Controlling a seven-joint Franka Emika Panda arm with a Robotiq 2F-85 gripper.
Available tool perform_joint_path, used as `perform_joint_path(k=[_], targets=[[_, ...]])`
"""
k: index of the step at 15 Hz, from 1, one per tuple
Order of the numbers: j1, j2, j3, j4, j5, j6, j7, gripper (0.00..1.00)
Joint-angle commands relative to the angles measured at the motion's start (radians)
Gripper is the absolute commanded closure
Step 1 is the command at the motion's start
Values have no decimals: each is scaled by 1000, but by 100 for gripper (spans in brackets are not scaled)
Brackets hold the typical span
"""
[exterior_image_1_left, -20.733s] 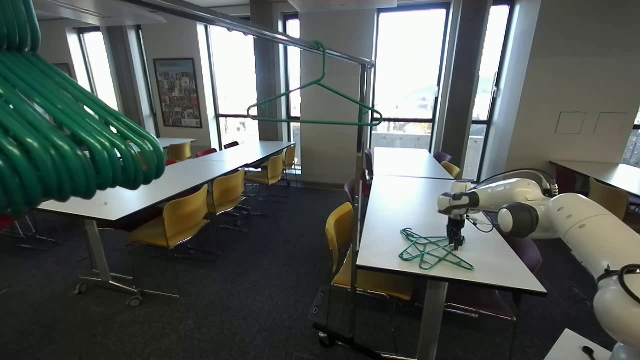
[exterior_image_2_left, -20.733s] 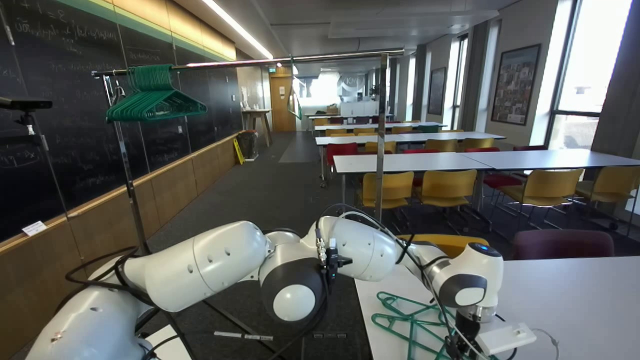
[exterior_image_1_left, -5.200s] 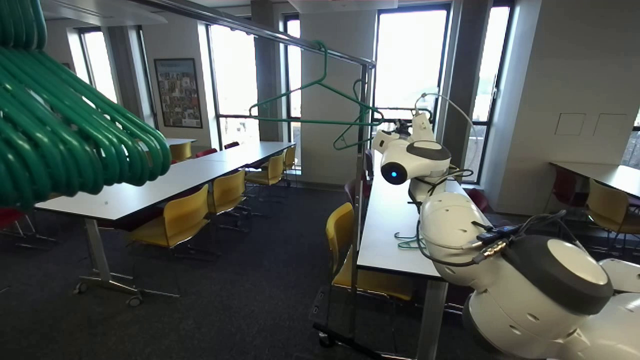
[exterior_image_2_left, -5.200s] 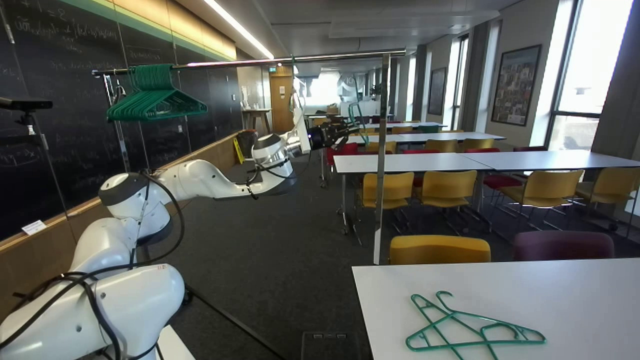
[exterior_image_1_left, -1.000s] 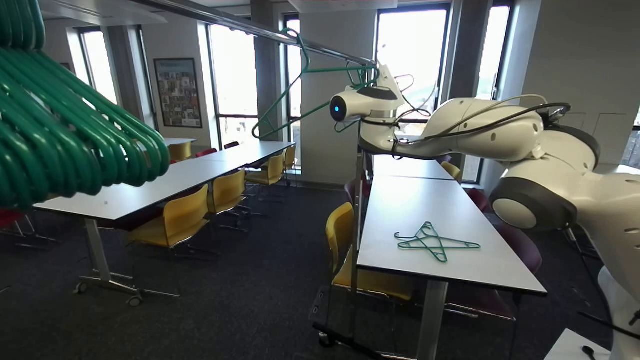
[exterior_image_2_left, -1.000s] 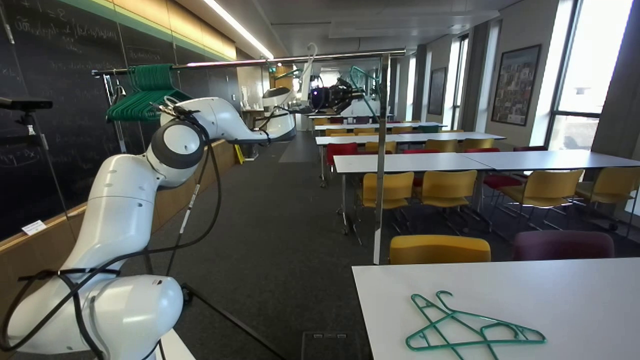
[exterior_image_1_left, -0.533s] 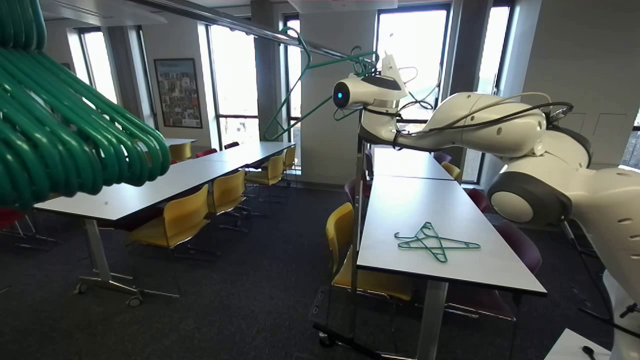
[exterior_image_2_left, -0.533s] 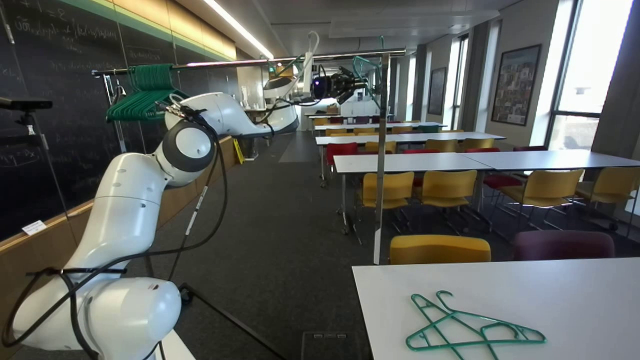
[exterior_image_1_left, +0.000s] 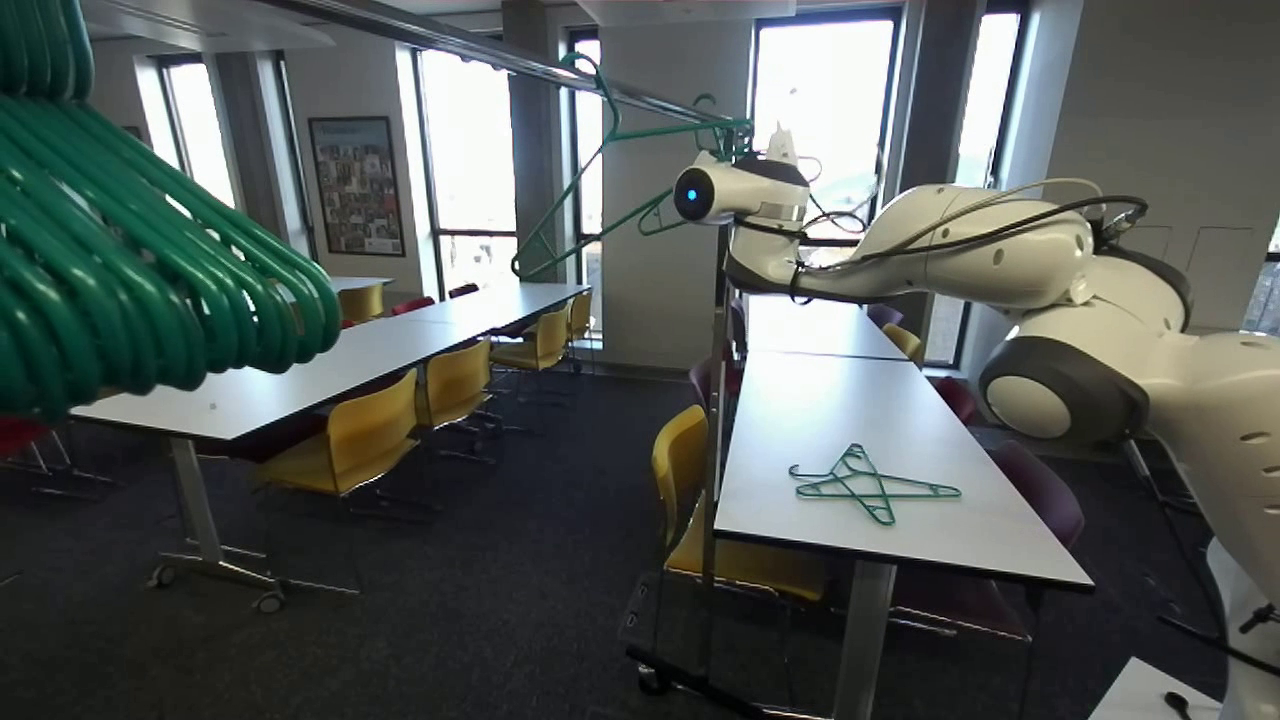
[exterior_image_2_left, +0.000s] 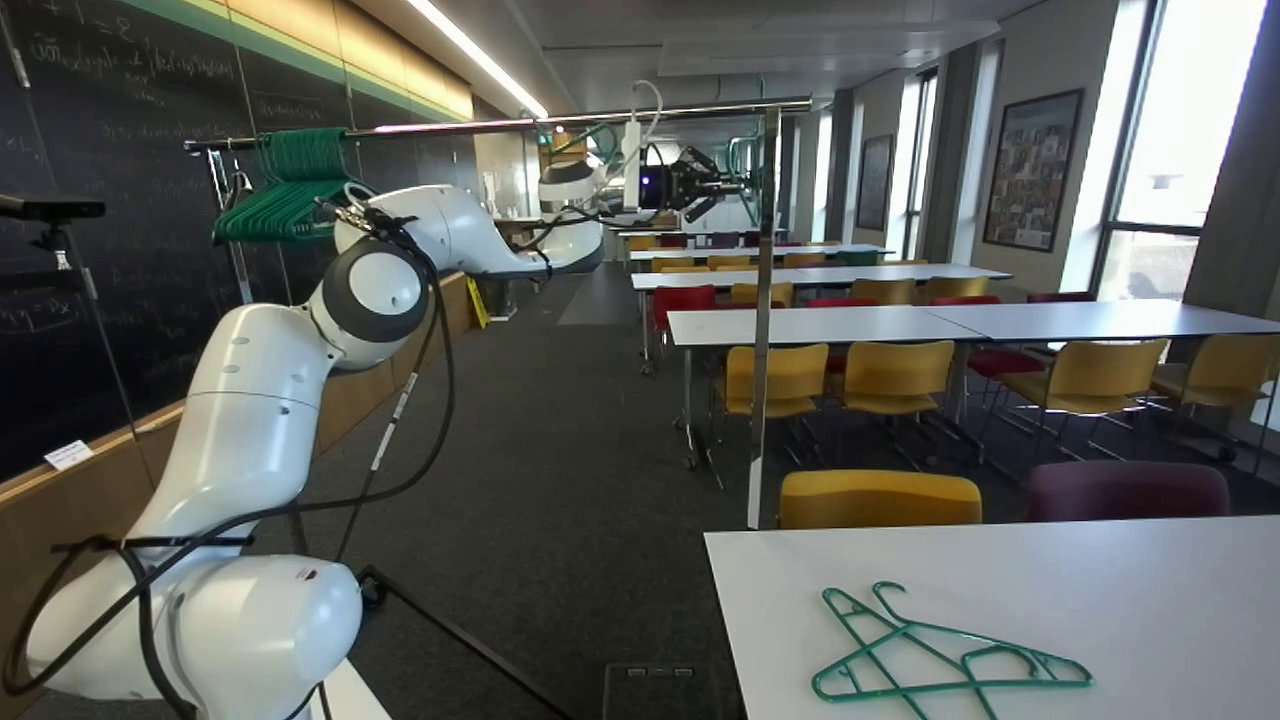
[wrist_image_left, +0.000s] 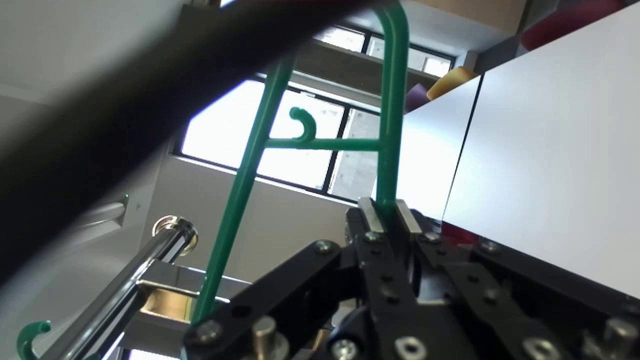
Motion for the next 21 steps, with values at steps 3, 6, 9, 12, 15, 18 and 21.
perform_joint_path(k=[3,6,9,12,15,18,21], targets=[[-10,-76,-13,-175,-2,182,259,98],[-5,-69,-48,-241,-34,265,450,98],[-1,-62,-67,-290,-43,321,577,98],[-77,-114,85,-316,-200,299,691,98],[-161,-173,241,-369,-342,295,761,63],[-296,-250,424,-454,-451,332,806,39],[-455,-307,593,-534,-513,382,827,17]])
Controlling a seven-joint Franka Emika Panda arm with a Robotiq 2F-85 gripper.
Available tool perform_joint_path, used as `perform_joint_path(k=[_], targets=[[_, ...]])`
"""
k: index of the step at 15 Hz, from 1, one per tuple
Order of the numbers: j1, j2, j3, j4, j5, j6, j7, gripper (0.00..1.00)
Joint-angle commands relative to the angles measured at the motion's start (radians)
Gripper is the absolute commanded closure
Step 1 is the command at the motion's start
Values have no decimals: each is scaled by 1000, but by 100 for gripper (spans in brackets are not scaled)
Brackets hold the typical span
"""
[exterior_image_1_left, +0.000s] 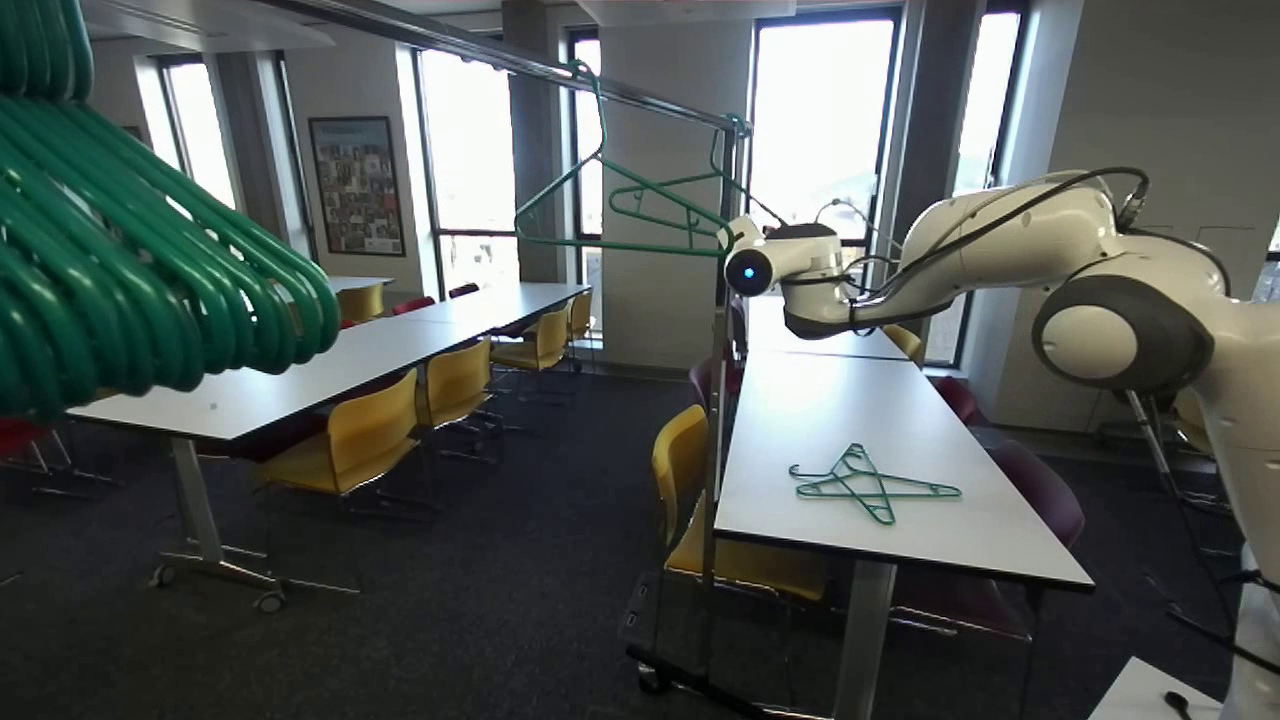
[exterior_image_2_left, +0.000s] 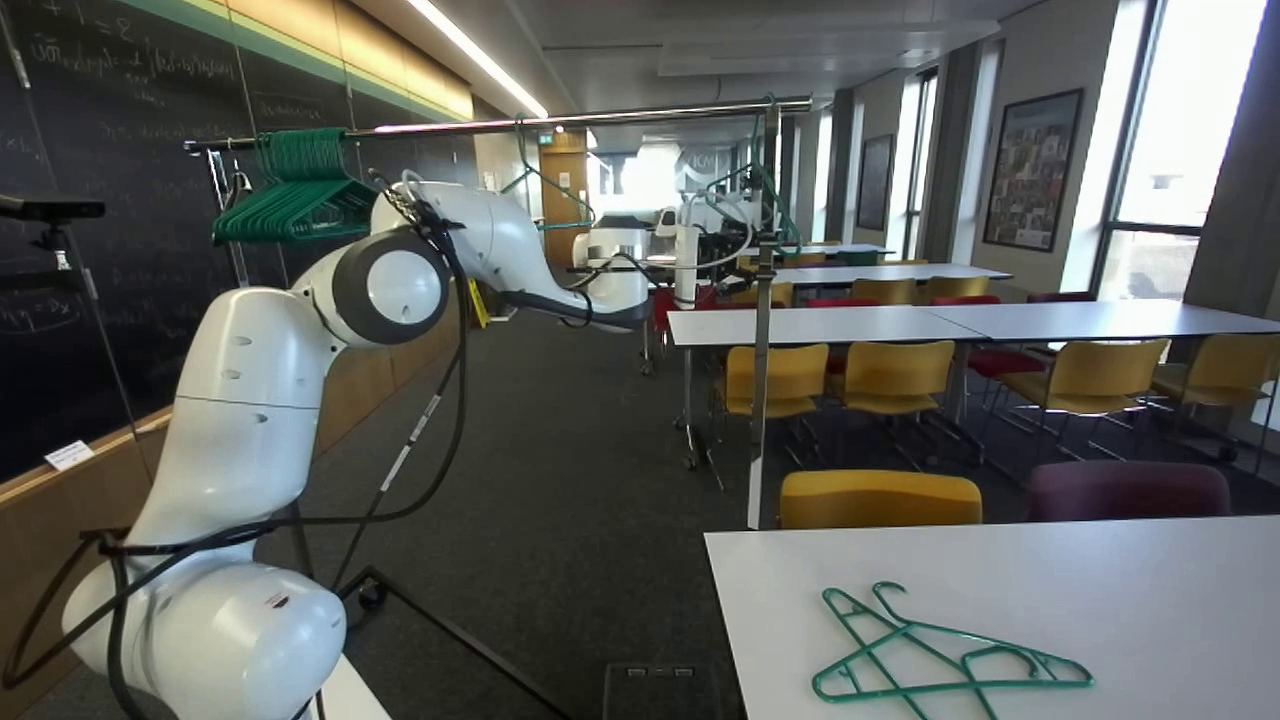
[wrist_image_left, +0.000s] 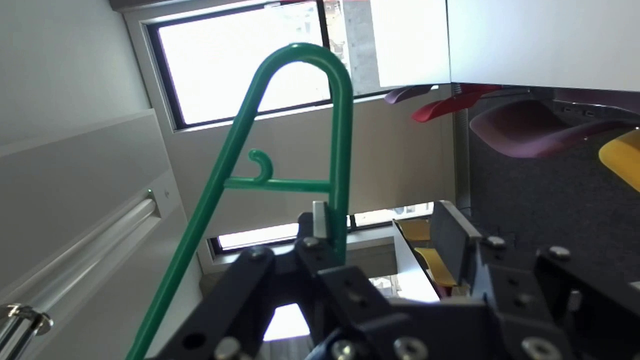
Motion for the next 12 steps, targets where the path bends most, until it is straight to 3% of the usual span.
perform_joint_path(k=[1,2,3,5,8,9,12], targets=[[-179,-129,194,-192,-75,93,48,11],[-213,-140,219,-212,-105,107,80,2],[-158,-140,129,-225,-116,134,128,0],[-155,-132,117,-173,-257,77,291,0],[-153,-160,127,-203,-466,0,517,0],[-227,-180,224,-244,-548,-55,584,0],[-277,-211,290,-376,-702,-185,758,0]])
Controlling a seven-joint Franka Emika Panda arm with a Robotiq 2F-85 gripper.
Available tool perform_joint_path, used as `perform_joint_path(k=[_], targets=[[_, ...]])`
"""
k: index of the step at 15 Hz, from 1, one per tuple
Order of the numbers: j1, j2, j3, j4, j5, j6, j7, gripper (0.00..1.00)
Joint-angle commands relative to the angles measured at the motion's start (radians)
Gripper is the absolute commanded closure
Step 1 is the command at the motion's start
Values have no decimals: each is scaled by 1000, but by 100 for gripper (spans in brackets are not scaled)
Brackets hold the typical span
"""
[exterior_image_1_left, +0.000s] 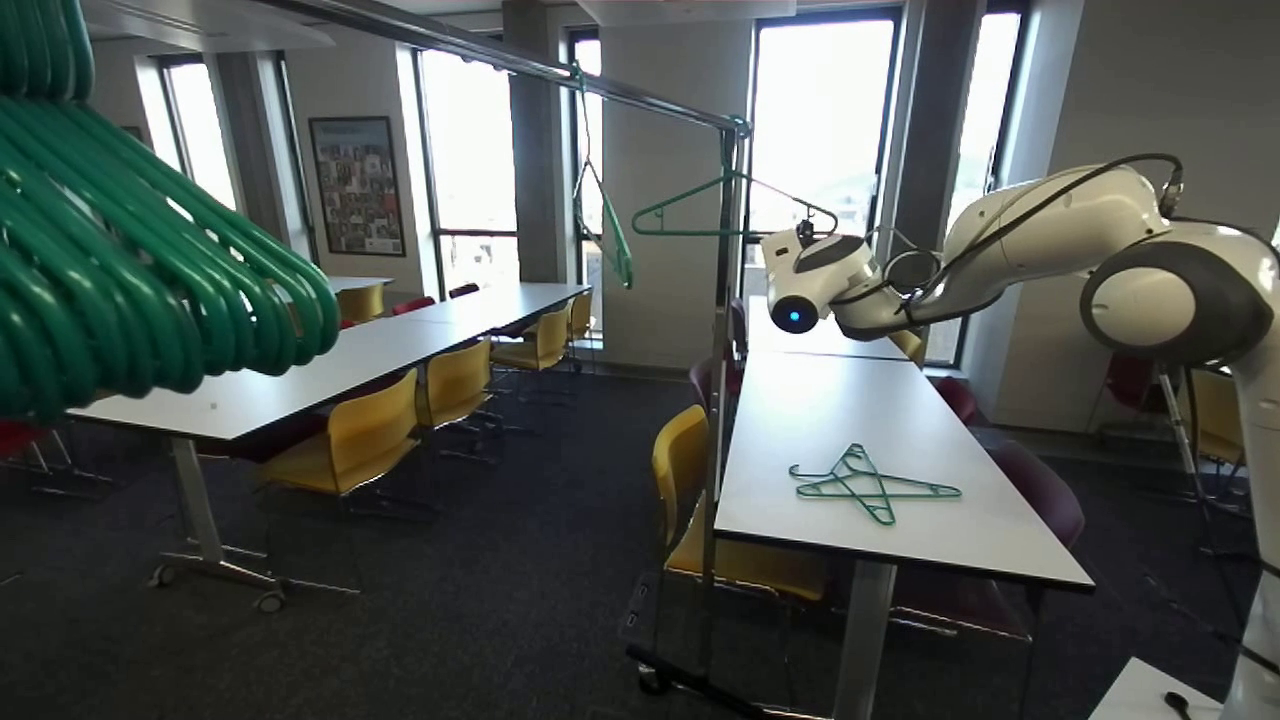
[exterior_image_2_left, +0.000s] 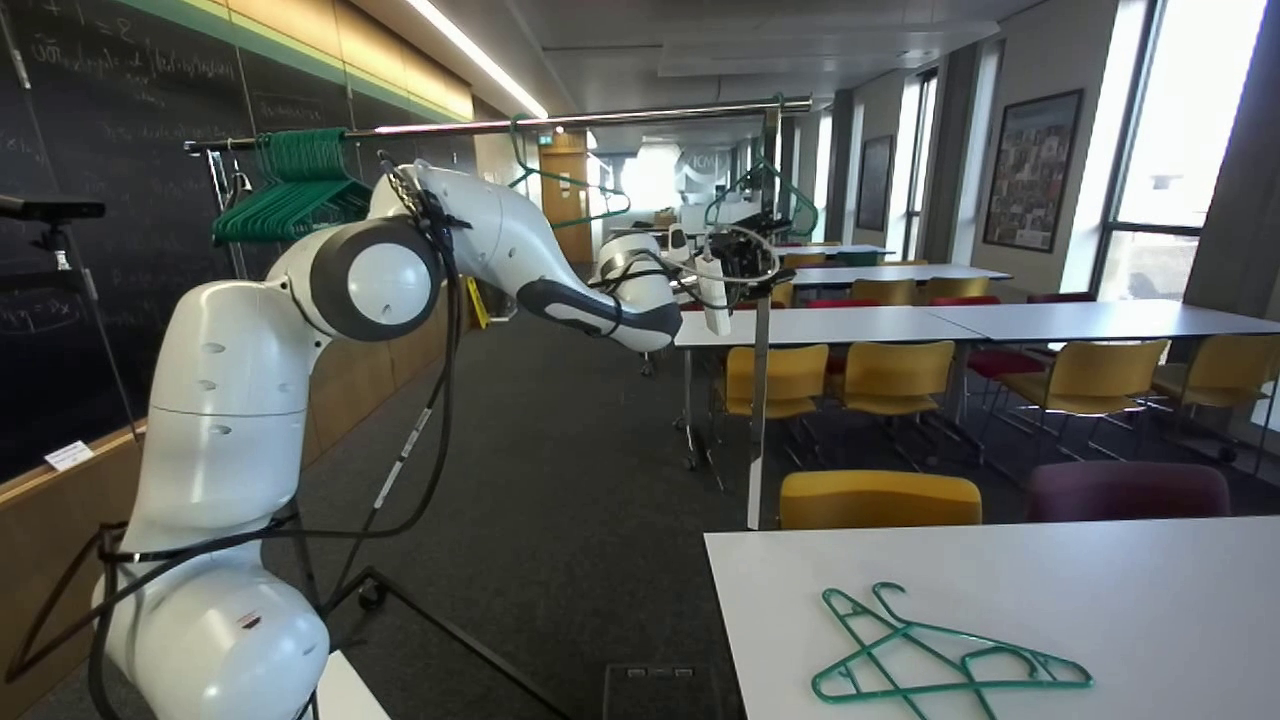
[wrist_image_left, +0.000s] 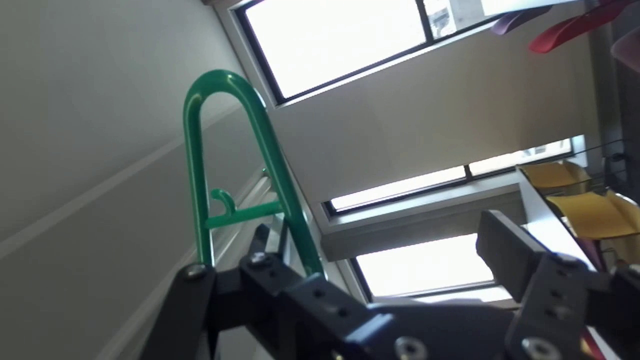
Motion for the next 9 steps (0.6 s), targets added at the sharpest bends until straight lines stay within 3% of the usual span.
perform_joint_path(k=[1,5,9], targets=[[-76,-103,107,-216,-163,-148,178,0],[-113,-144,172,-323,-274,-271,296,0],[-146,-165,196,-413,-307,-387,416,0]])
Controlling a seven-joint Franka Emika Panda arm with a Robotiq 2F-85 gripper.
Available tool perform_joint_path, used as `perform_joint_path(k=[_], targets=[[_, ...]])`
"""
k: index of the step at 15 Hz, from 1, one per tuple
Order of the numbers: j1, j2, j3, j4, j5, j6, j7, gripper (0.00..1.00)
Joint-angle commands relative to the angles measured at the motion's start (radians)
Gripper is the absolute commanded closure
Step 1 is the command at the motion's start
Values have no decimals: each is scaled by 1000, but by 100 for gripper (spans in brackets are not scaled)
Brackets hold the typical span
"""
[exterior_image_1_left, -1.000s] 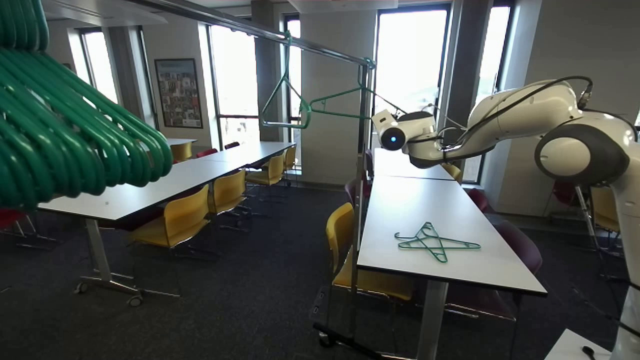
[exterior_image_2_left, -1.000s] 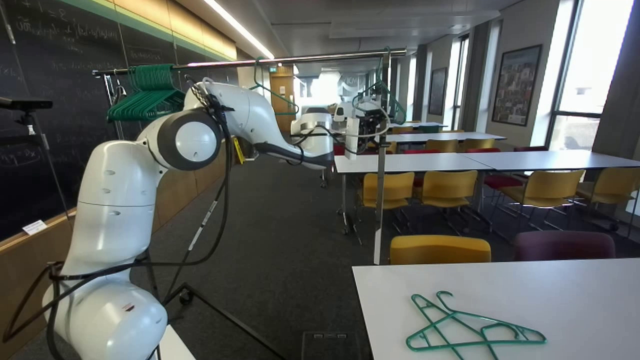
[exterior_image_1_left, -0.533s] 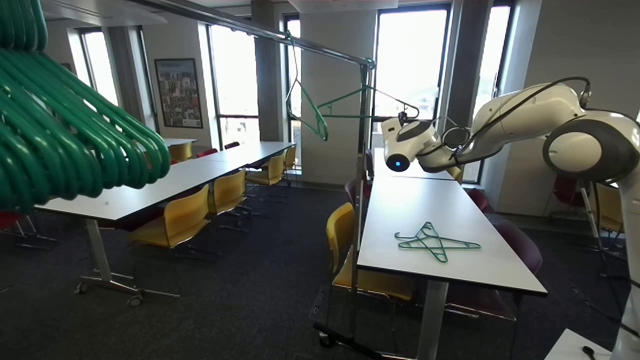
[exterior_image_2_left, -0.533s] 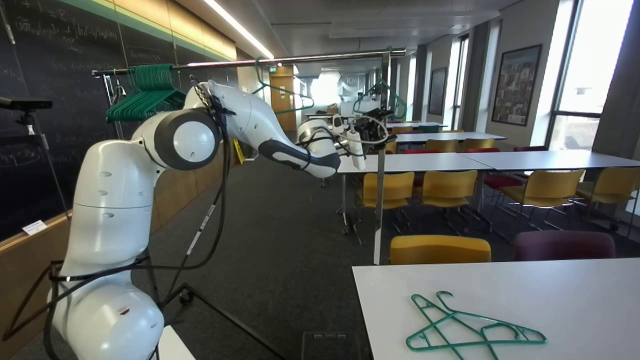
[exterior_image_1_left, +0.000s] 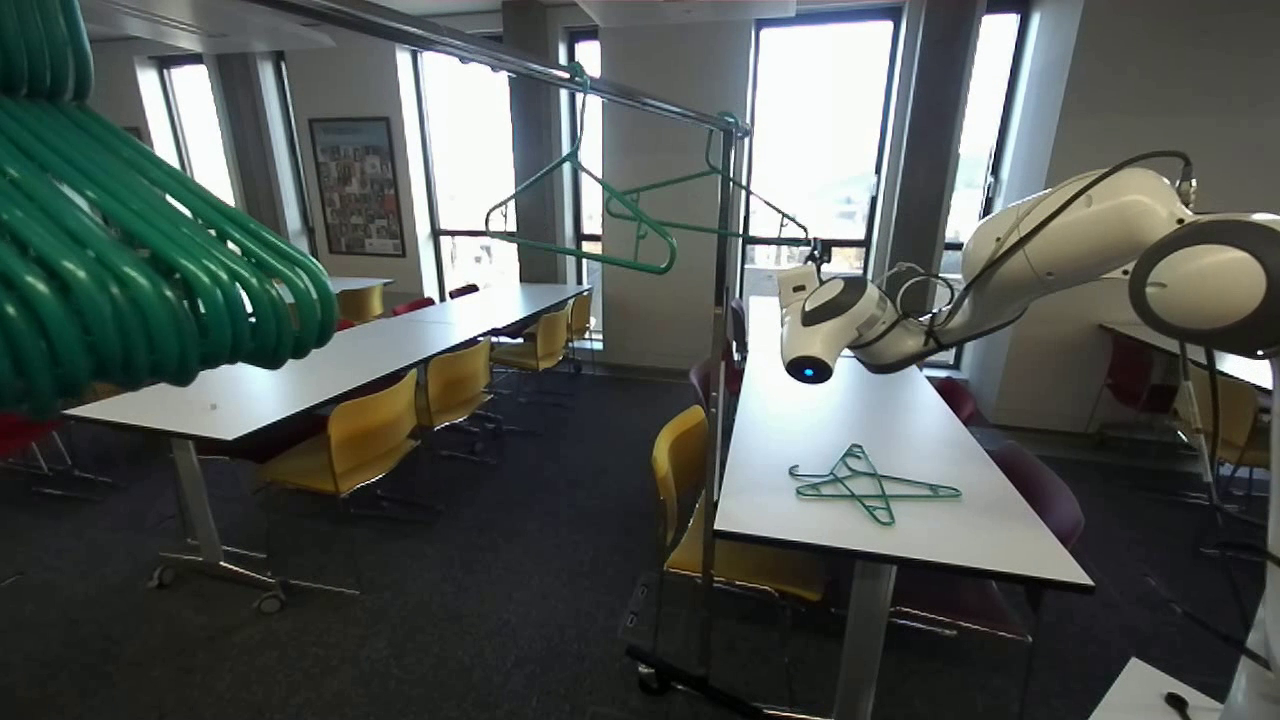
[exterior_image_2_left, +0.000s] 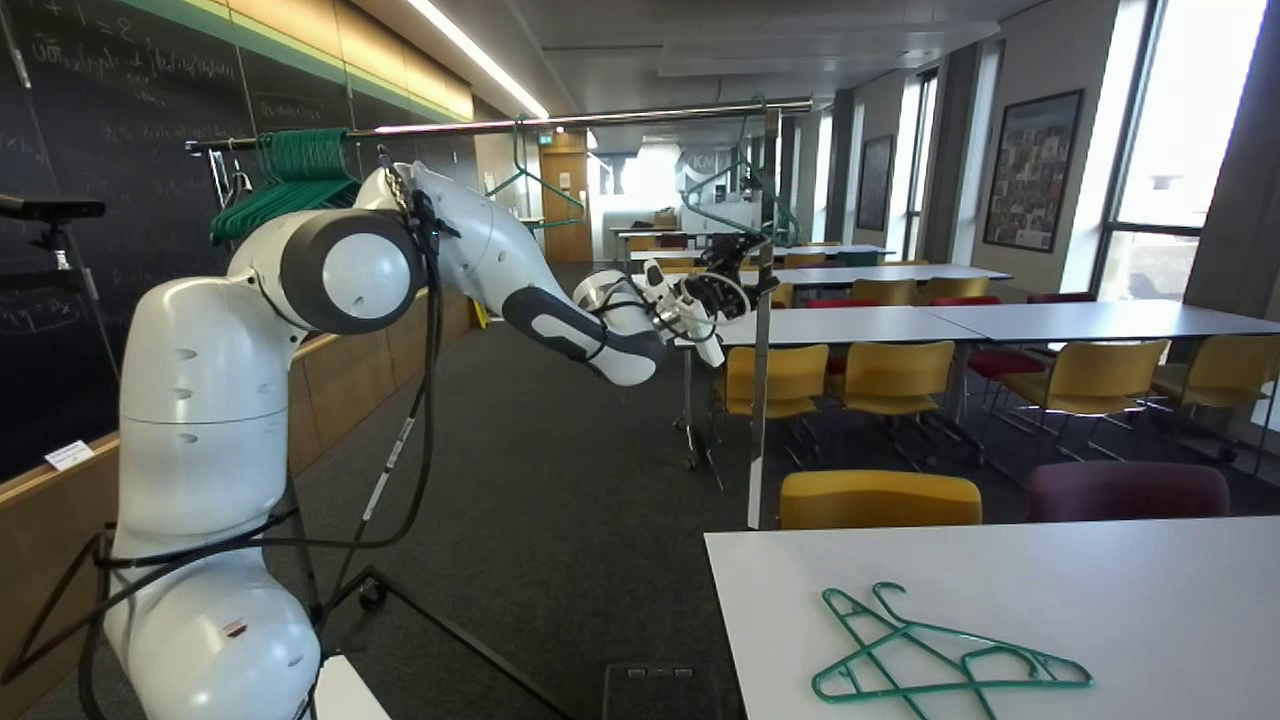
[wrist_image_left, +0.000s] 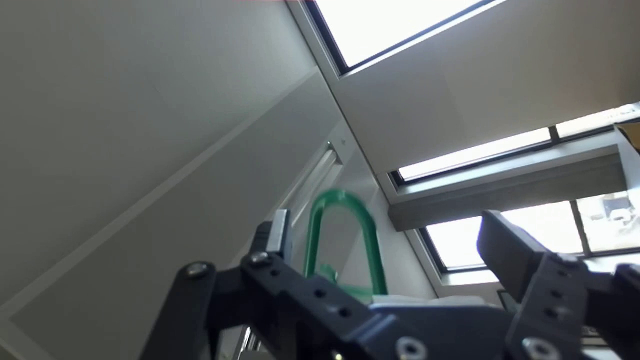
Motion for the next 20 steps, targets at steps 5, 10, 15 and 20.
perform_joint_path(k=[5,10,15,20], targets=[[-109,-66,18,-242,-65,-175,227,0],[-211,-127,-3,-339,-128,181,375,0],[-294,-142,-38,-324,-304,532,647,0],[-286,-108,-35,-263,-258,718,673,0]])
